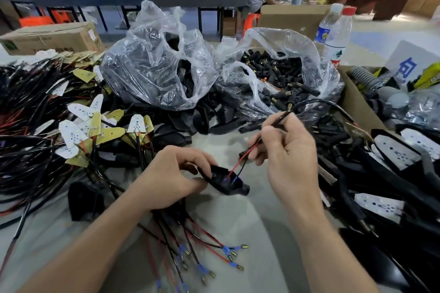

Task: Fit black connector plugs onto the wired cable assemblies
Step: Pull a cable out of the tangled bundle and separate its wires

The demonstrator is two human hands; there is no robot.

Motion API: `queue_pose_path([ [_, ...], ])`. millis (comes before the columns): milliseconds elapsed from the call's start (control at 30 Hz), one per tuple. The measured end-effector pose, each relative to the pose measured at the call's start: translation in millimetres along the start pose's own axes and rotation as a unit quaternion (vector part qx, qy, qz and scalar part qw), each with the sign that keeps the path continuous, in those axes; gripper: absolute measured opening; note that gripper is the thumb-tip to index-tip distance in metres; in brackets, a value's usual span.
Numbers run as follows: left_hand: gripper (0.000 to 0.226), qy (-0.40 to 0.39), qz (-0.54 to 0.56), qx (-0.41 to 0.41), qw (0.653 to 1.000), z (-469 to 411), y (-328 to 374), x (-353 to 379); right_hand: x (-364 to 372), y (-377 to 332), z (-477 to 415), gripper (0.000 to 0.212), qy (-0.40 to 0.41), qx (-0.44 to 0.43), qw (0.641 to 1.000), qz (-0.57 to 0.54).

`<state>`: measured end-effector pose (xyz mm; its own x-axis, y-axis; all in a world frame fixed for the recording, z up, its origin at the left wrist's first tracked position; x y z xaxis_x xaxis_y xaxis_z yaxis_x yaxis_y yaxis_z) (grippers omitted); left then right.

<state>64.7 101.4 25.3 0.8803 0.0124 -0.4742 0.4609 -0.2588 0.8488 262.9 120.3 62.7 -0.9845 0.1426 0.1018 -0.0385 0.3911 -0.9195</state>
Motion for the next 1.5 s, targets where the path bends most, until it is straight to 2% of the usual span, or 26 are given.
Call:
queue_pose_path([
  [100, 0.024, 0.013, 0.084, -0.062, 0.994, 0.0, -10.5, 0.1, 10.3, 5.7, 4.2, 0.022, -0.032, 0.012, 0.999, 0.028],
  [200, 0.036, 0.003, 0.147, -0.097, 0.984, 1.7, -16.0, 5.1, 11.8, 8.8, 4.2, 0.017, -0.041, 0.023, 0.999, 0.021],
  [333, 0.054, 0.008, 0.243, -0.126, 0.962, 3.1, -13.7, 11.7, 14.5, 16.2, 5.8, 0.016, -0.039, 0.086, 0.994, -0.061],
  [400, 0.053, 0.013, 0.268, -0.141, 0.953, 3.1, -13.1, 18.1, 16.4, 19.9, 8.1, 0.016, -0.039, 0.121, 0.987, -0.096],
  [467, 0.041, 0.019, 0.258, -0.156, 0.953, 3.2, -12.3, 25.2, 17.9, 24.1, 10.3, 0.023, -0.042, 0.14, 0.984, -0.101],
  [533, 0.03, 0.018, 0.216, -0.161, 0.963, 4.4, -9.9, 31.8, 18.3, 27.4, 11.5, 0.023, -0.039, 0.141, 0.987, -0.069],
  [667, 0.027, -0.04, 0.132, -0.126, 0.982, 7.6, 0.8, 45.1, 13.9, 30.8, 11.3, 0.018, -0.013, 0.095, 0.989, 0.115],
  [767, 0.038, -0.086, 0.136, -0.118, 0.98, 10.4, 5.3, 54.6, 11.0, 31.9, 11.3, 0.016, 0.0, 0.081, 0.985, 0.153],
  [933, 0.038, -0.051, 0.197, -0.123, 0.971, 7.5, 9.0, 45.9, 0.0, 29.2, 6.5, 0.01, 0.019, 0.077, 0.978, 0.192],
  [1067, 0.038, -0.071, 0.198, -0.129, 0.969, 11.2, 10.6, 54.4, 0.8, 32.6, 6.4, 0.005, 0.023, 0.089, 0.983, 0.161],
  [1200, 0.054, -0.079, 0.187, -0.106, 0.974, 11.8, 18.8, 66.0, -0.3, 35.4, 4.8, 0.009, 0.046, 0.108, 0.988, 0.096],
  [1300, 0.058, -0.06, 0.202, -0.115, 0.971, 11.4, 18.0, 66.4, -0.3, 34.6, 3.8, 0.016, 0.053, 0.115, 0.992, 0.018],
  [1500, 0.049, 0.001, 0.273, -0.179, 0.945, 9.4, 1.7, 50.8, -0.6, 26.1, -1.4, 0.014, 0.019, 0.084, 0.996, -0.016],
])
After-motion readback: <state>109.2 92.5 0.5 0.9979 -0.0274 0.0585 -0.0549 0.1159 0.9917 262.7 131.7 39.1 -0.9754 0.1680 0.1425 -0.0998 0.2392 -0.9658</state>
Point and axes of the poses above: each hand's wrist, its own z-axis away from the middle knuckle, its own x-axis out of the palm, y = z × x, the point moved 9 cm from there along -z, towards the middle knuckle, and after that the axes turned 8 degrees about y, right-handed, at the moved point
